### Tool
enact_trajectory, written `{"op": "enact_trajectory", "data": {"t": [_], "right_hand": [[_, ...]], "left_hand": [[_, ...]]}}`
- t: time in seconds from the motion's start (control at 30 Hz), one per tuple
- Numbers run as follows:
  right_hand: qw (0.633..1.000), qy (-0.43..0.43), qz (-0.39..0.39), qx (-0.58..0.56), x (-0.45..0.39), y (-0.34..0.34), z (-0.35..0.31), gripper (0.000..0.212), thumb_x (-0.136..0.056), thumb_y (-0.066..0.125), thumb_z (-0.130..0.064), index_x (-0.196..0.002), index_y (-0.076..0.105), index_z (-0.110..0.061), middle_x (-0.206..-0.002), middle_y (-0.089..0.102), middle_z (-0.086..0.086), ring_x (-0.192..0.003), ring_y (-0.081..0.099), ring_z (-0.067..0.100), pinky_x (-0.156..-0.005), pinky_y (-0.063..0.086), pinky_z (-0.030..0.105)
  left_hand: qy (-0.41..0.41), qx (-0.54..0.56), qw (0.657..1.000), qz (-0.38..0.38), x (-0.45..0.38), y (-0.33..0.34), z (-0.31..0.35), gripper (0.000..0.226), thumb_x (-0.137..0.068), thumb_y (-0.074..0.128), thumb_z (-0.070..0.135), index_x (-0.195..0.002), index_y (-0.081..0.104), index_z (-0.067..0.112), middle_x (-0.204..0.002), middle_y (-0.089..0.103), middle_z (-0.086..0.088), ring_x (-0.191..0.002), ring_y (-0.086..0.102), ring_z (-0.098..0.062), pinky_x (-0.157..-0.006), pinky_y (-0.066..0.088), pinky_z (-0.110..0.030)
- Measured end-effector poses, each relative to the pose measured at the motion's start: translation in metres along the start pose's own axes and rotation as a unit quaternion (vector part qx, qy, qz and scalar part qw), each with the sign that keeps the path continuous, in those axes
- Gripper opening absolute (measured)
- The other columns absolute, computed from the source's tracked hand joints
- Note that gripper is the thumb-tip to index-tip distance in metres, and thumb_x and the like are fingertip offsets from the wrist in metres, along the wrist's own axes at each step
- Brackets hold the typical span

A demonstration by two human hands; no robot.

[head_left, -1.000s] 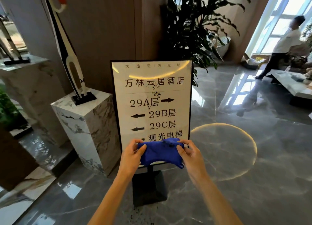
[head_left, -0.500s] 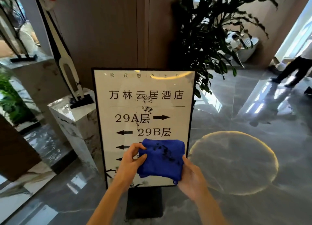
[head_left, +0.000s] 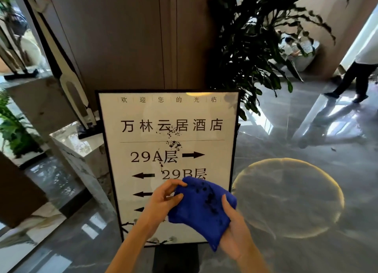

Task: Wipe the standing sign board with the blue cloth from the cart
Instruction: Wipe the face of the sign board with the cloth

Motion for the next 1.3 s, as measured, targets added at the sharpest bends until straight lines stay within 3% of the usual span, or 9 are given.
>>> {"op": "enact_trajectory", "data": {"t": [0.17, 0.33, 0.4, 0.47, 0.57, 0.77, 0.93, 1.03, 1.3], "right_hand": [[0.995, -0.079, 0.045, 0.027, 0.000, 0.007, -0.032, 0.048, -0.081, 0.057, -0.042, -0.108, 0.075, -0.006, -0.117, 0.073, 0.016, -0.097, 0.075, 0.028, -0.073, 0.064, 0.041], [0.973, -0.175, 0.115, 0.097, -0.002, 0.010, -0.083, 0.049, -0.094, 0.043, -0.054, -0.106, 0.065, -0.012, -0.113, 0.071, 0.019, -0.105, 0.068, 0.024, -0.098, 0.054, 0.045], [0.961, -0.187, 0.131, 0.154, -0.006, 0.012, -0.098, 0.069, -0.099, 0.029, -0.057, -0.089, 0.054, 0.006, -0.087, 0.057, 0.026, -0.080, 0.064, 0.025, -0.078, 0.057, 0.033], [0.944, -0.217, 0.156, 0.193, -0.012, 0.015, -0.110, 0.086, -0.097, 0.030, -0.060, -0.120, 0.044, 0.021, -0.083, 0.053, 0.016, -0.073, 0.058, 0.024, -0.069, 0.052, 0.032], [0.898, -0.301, 0.174, 0.272, -0.017, 0.037, -0.124, 0.079, -0.080, 0.044, -0.073, -0.119, 0.068, -0.009, -0.080, 0.073, -0.006, -0.073, 0.067, 0.003, -0.073, 0.053, 0.027], [0.788, -0.360, 0.250, 0.432, -0.069, 0.071, -0.101, 0.070, -0.083, 0.051, -0.064, -0.137, 0.041, -0.021, -0.139, 0.053, 0.011, -0.114, 0.059, 0.015, -0.092, 0.049, 0.027], [0.545, -0.477, 0.376, 0.578, -0.078, 0.084, -0.102, 0.075, -0.086, 0.054, -0.059, -0.151, 0.020, -0.044, -0.149, 0.035, 0.009, -0.133, 0.034, 0.033, -0.115, 0.029, 0.057], [0.599, -0.521, 0.309, 0.524, -0.095, 0.083, -0.105, 0.083, -0.084, 0.054, -0.057, -0.153, 0.009, -0.051, -0.163, 0.013, -0.005, -0.149, 0.021, 0.024, -0.119, 0.026, 0.059], [0.512, -0.586, 0.259, 0.572, -0.135, 0.137, -0.074, 0.079, -0.093, 0.047, -0.057, -0.156, 0.002, -0.043, -0.162, -0.009, -0.031, -0.152, -0.014, 0.006, -0.121, 0.004, 0.063]], "left_hand": [[0.096, -0.069, 0.991, 0.067, -0.006, -0.031, 0.026, 0.035, -0.097, 0.056, 0.007, -0.115, 0.064, 0.036, -0.123, 0.067, 0.009, -0.100, 0.070, -0.018, -0.083, 0.056, -0.029], [0.172, -0.157, 0.931, 0.280, 0.004, -0.111, 0.040, 0.020, -0.097, 0.056, 0.026, -0.113, 0.061, 0.037, -0.113, 0.062, 0.007, -0.096, 0.063, -0.010, -0.080, 0.054, -0.027], [0.192, -0.208, 0.901, 0.328, 0.005, -0.140, 0.044, 0.022, -0.097, 0.053, 0.036, -0.119, 0.057, 0.039, -0.112, 0.052, 0.000, -0.098, 0.055, -0.008, -0.081, 0.050, -0.016], [0.192, -0.219, 0.892, 0.345, 0.001, -0.167, 0.044, 0.036, -0.093, 0.050, 0.045, -0.128, 0.055, 0.038, -0.119, 0.042, -0.001, -0.105, 0.051, -0.015, -0.091, 0.047, -0.021], [0.168, -0.196, 0.910, 0.324, -0.016, -0.196, 0.038, 0.044, -0.088, 0.047, 0.062, -0.132, 0.045, 0.056, -0.128, 0.033, 0.013, -0.119, 0.044, -0.022, -0.098, 0.043, -0.037], [0.168, -0.199, 0.928, 0.268, -0.048, -0.202, 0.021, 0.054, -0.084, 0.039, 0.074, -0.134, 0.017, 0.074, -0.115, 0.038, 0.060, -0.102, 0.053, 0.016, -0.085, 0.043, -0.021], [0.212, -0.196, 0.915, 0.281, -0.056, -0.203, 0.013, 0.049, -0.091, 0.036, 0.070, -0.135, 0.017, 0.071, -0.103, 0.046, 0.060, -0.086, 0.053, 0.029, -0.060, 0.045, -0.007], [0.256, -0.201, 0.907, 0.268, -0.059, -0.206, 0.013, 0.047, -0.098, 0.039, 0.054, -0.141, 0.020, 0.062, -0.109, 0.045, 0.060, -0.087, 0.051, 0.032, -0.064, 0.041, 0.007], [0.298, -0.232, 0.885, 0.271, -0.065, -0.215, 0.004, 0.048, -0.095, 0.032, 0.066, -0.142, 0.021, 0.062, -0.074, 0.062, 0.021, -0.056, 0.060, -0.024, -0.047, 0.049, -0.032]]}}
Point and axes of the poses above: each hand's wrist, its own x-axis away from the middle knuckle, its own y-axis out of the palm, z = x × y, the point moved 7 cm from there along -x, towards the middle knuckle
